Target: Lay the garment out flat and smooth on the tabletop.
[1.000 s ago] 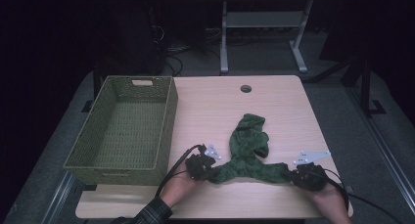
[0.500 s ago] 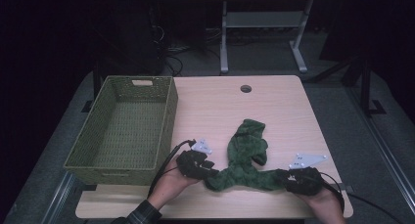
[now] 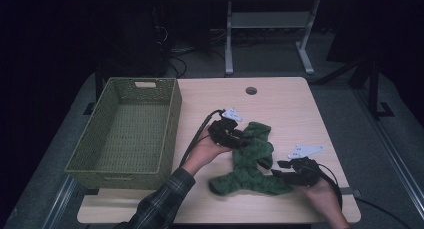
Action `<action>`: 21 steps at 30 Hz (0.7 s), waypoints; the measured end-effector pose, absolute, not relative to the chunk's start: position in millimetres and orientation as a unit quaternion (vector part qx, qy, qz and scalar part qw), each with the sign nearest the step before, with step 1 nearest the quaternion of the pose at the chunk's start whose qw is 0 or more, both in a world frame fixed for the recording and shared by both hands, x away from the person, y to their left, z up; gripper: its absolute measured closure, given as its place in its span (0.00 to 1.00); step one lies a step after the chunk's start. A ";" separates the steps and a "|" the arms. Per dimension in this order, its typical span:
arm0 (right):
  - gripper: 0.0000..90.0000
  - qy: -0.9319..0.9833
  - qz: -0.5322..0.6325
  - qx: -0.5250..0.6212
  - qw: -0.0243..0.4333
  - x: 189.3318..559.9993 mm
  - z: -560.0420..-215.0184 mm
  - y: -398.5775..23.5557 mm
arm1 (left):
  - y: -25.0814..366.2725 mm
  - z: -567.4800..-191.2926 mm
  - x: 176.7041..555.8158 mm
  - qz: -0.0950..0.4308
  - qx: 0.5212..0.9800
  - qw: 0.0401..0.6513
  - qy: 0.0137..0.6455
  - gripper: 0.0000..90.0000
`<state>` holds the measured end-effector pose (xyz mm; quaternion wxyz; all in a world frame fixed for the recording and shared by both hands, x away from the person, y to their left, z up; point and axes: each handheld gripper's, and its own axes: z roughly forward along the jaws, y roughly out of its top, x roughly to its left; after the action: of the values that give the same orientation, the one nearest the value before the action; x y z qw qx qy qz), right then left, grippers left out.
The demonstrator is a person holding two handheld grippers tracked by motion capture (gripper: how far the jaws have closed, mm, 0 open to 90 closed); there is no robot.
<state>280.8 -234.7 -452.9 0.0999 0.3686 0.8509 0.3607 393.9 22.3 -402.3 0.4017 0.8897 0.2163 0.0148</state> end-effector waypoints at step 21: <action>0.60 0.843 0.371 0.380 0.083 286.0 -459.6 -232.6 | 29.3 -399.9 393.3 0.001 0.883 0.418 0.212 0.95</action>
<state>286.0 -232.6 -459.6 0.0834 0.3802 0.8430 0.3713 393.3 29.3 -399.9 0.4182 0.8832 0.2123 0.0014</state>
